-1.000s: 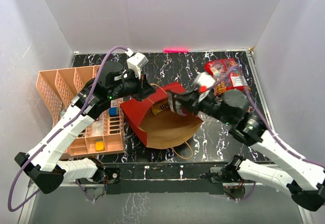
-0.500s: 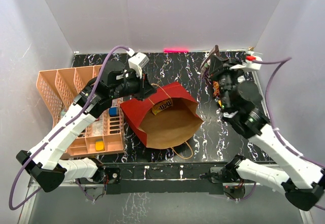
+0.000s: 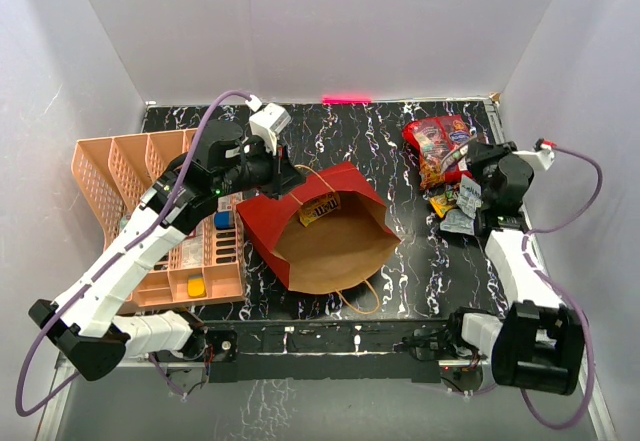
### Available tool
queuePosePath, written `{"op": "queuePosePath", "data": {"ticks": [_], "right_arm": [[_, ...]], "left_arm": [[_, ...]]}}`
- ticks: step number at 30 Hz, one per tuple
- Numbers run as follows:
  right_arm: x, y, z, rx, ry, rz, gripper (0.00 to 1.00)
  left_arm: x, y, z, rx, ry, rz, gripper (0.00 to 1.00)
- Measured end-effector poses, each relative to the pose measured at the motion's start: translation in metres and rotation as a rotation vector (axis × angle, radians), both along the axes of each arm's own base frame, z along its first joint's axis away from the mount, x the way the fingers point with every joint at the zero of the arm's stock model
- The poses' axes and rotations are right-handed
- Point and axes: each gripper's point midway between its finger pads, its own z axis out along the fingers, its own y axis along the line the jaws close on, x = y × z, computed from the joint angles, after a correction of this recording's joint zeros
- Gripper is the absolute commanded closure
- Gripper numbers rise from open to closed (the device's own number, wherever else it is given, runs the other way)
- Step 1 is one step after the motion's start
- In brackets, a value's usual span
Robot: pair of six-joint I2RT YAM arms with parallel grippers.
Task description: Take the snacks out of the paper bag
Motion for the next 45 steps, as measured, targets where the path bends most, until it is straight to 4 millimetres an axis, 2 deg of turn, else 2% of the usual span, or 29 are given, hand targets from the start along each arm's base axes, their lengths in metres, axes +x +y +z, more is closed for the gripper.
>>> {"op": "queuePosePath", "data": {"ticks": [3, 6, 12, 15, 18, 20, 22, 28, 31, 35, 38, 40, 42, 45], "right_arm": [[0.003, -0.014, -0.045, 0.114, 0.052, 0.012, 0.92], [0.001, -0.02, -0.085, 0.201, 0.115, 0.018, 0.92], [-0.003, -0.035, -0.131, 0.305, 0.16, 0.024, 0.92], [-0.012, -0.044, -0.16, 0.355, 0.19, 0.021, 0.9], [-0.023, -0.049, -0.186, 0.404, 0.23, 0.027, 0.74], [-0.027, -0.054, -0.193, 0.417, 0.238, 0.028, 0.55], [-0.029, -0.055, -0.194, 0.411, 0.241, 0.045, 0.46], [-0.026, -0.055, -0.187, 0.355, 0.308, 0.091, 0.35], [-0.023, -0.064, -0.166, 0.292, 0.331, 0.073, 0.33], [-0.019, -0.08, -0.125, 0.194, 0.335, 0.033, 0.31], [-0.012, -0.081, -0.105, 0.143, 0.35, 0.04, 0.3], [-0.006, -0.071, -0.096, 0.094, 0.371, 0.066, 0.3], [0.003, -0.048, -0.085, 0.027, 0.386, 0.127, 0.3], [0.018, 0.002, -0.061, -0.093, 0.371, 0.262, 0.3]], "left_arm": [[0.0, 0.001, 0.001, 0.001, -0.004, 0.001, 1.0], [0.0, 0.001, 0.001, 0.001, -0.004, 0.002, 1.0], [0.0, 0.001, 0.001, 0.0, -0.005, 0.002, 1.0], [0.0, 0.001, 0.001, 0.0, -0.006, 0.002, 1.0], [-0.001, 0.001, 0.002, -0.002, -0.008, 0.002, 1.0], [-0.001, 0.001, 0.003, -0.003, -0.01, 0.002, 1.0], [-0.001, 0.002, 0.003, -0.003, -0.01, 0.002, 1.0], [-0.001, 0.002, 0.003, -0.004, -0.01, 0.001, 1.0], [-0.001, 0.001, 0.003, -0.005, -0.01, 0.001, 1.0], [-0.002, 0.001, 0.003, -0.006, -0.01, -0.003, 1.0], [-0.002, 0.001, 0.003, -0.007, -0.009, -0.005, 1.0], [-0.002, 0.001, 0.003, -0.007, -0.008, -0.005, 1.0], [-0.002, 0.001, 0.003, -0.007, -0.008, -0.005, 1.0], [-0.002, 0.001, 0.003, -0.007, -0.008, -0.005, 1.0]]}}
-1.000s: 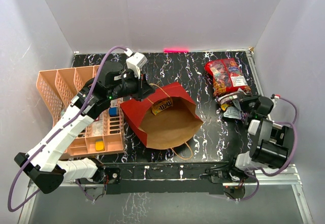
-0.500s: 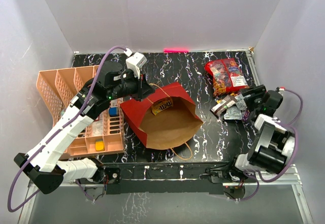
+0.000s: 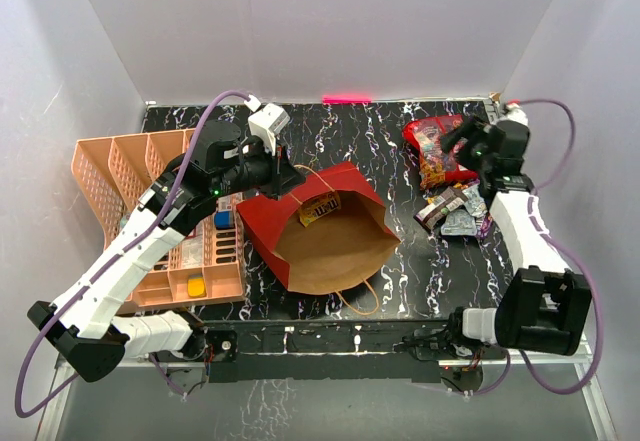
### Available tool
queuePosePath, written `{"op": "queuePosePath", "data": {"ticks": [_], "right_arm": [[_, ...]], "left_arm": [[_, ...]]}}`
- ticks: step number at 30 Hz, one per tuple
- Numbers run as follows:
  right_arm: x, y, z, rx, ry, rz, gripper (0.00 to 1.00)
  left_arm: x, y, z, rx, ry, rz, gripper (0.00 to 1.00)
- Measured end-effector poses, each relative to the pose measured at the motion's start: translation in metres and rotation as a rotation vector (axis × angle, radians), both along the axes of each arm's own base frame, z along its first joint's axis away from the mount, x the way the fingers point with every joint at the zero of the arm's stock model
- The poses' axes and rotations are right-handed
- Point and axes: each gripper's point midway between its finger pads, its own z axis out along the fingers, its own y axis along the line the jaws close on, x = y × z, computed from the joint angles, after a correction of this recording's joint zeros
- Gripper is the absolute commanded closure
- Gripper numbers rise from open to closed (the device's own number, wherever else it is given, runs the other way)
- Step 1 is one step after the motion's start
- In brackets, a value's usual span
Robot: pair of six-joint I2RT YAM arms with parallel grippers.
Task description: Take the snacks out of the paper bag
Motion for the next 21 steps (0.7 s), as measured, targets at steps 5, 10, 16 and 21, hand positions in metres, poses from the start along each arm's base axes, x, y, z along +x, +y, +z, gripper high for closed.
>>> {"op": "queuePosePath", "data": {"ticks": [5, 10, 16, 21], "right_arm": [[0.0, 0.1, 0.054, -0.142, -0.112, 0.299, 0.3], [-0.05, 0.194, 0.109, -0.249, -0.293, 0.612, 0.3], [-0.133, 0.237, 0.153, -0.323, -0.499, 0.902, 0.31], [-0.206, 0.249, 0.137, -0.406, -0.651, 1.145, 0.3]], "left_arm": [[0.0, 0.0, 0.0, 0.001, 0.001, 0.0, 1.0], [0.0, 0.0, 0.0, 0.001, 0.0, 0.0, 1.0], [0.0, 0.0, 0.0, -0.001, -0.002, 0.0, 1.0], [0.001, -0.001, 0.0, -0.002, -0.002, 0.0, 1.0]]}}
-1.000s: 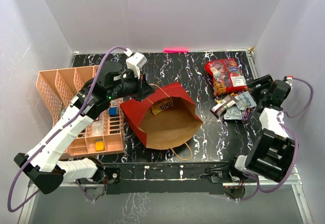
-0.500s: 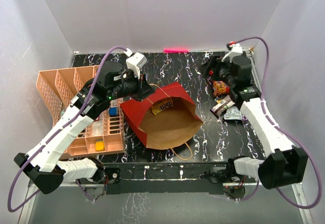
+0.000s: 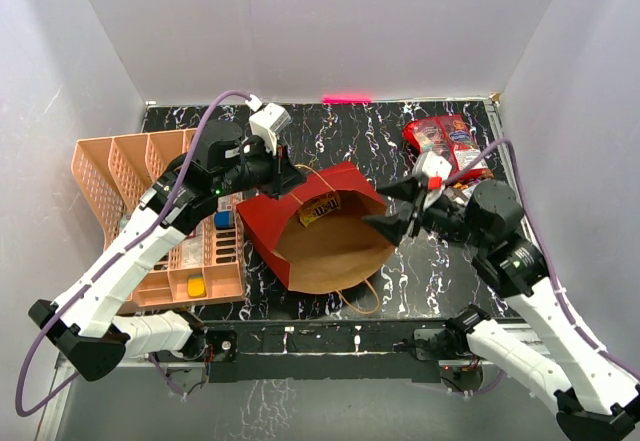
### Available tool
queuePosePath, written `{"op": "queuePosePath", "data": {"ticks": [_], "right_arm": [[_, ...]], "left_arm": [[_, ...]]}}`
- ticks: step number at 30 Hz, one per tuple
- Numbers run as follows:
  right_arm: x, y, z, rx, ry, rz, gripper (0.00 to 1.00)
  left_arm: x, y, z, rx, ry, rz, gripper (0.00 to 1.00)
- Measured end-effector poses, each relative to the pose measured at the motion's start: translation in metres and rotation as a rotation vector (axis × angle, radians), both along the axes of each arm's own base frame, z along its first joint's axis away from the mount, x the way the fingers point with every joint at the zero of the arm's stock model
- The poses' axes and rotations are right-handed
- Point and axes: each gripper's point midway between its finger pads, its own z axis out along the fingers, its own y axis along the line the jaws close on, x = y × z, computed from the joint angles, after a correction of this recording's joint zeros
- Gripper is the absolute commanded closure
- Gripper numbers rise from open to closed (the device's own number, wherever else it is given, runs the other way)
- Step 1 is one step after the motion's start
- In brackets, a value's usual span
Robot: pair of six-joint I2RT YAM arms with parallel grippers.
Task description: Take the snacks out of the paper bag
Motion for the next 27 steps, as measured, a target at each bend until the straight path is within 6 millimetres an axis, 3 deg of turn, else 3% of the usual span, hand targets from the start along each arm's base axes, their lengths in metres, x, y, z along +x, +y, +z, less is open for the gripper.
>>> {"op": "queuePosePath", "data": {"ticks": [4, 11, 20, 23, 27], "right_arm": [[-0.022, 0.0, -0.029, -0.074, -0.063, 0.092, 0.31], [-0.018, 0.013, -0.078, -0.23, -0.134, 0.184, 0.33], [-0.033, 0.076, -0.137, -0.503, -0.327, 0.326, 0.26], [-0.021, 0.088, -0.16, -0.632, -0.421, 0.309, 0.22], [0.015, 0.093, -0.187, -0.81, -0.528, 0.231, 0.15]], "left_arm": [[0.002, -0.002, -0.004, 0.006, 0.014, -0.001, 1.0], [0.004, -0.003, -0.008, 0.013, 0.024, -0.001, 1.0], [0.001, -0.005, -0.007, 0.01, 0.021, -0.025, 1.0], [-0.003, -0.007, -0.007, 0.006, 0.019, -0.05, 1.0], [-0.009, -0.011, -0.004, -0.006, 0.016, -0.093, 1.0]]}}
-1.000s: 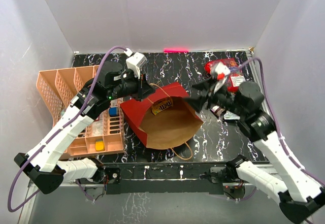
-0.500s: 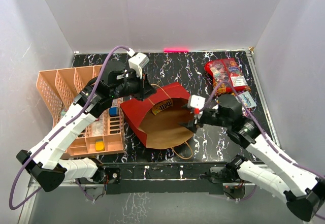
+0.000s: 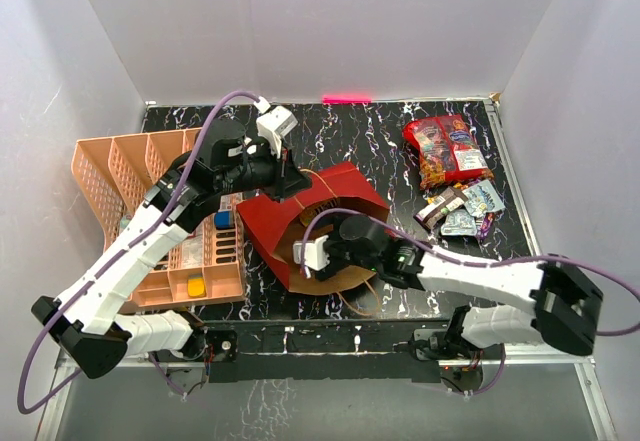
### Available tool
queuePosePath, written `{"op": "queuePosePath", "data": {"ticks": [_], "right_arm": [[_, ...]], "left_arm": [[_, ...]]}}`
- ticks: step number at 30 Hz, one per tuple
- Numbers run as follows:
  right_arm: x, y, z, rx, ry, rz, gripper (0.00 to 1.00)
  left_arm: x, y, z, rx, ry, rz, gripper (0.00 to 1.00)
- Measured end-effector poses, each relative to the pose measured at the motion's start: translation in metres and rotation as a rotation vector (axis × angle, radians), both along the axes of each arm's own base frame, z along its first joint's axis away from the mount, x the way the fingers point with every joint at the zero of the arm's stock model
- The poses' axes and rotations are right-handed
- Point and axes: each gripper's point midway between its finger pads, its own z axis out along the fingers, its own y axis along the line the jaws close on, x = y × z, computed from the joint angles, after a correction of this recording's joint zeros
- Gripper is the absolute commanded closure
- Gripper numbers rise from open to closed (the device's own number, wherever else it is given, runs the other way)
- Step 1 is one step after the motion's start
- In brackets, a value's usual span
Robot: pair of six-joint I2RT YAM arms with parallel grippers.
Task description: Take the snacks out of the paper bag
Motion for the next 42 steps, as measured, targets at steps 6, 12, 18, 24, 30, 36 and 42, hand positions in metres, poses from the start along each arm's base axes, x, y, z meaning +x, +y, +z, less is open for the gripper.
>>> {"op": "queuePosePath", "data": {"ticks": [6, 12, 18, 24, 30, 36, 42], "right_arm": [[0.044, 0.003, -0.04, -0.156, -0.15, -0.047, 0.14], [0.075, 0.003, -0.068, -0.196, -0.184, -0.081, 0.14], [0.096, 0.012, -0.08, -0.154, -0.228, -0.123, 0.14], [0.113, 0.017, -0.102, -0.15, -0.253, -0.152, 0.14], [0.147, 0.022, -0.1, -0.109, -0.339, -0.25, 0.16], [0.168, 0.02, -0.099, -0.086, -0.419, -0.324, 0.29], [0.184, 0.018, -0.092, -0.077, -0.473, -0.353, 0.49]], "left_arm": [[-0.011, -0.003, 0.01, -0.033, -0.023, -0.065, 1.0], [-0.022, -0.006, 0.017, -0.056, -0.036, -0.125, 1.0], [-0.031, -0.009, 0.018, -0.072, -0.026, -0.178, 1.0], [-0.039, -0.012, 0.02, -0.088, -0.018, -0.223, 1.0], [-0.043, -0.013, 0.02, -0.094, -0.011, -0.247, 1.0], [-0.043, -0.013, 0.015, -0.084, -0.007, -0.252, 1.0], [-0.045, -0.013, 0.014, -0.085, -0.007, -0.263, 1.0]]}}
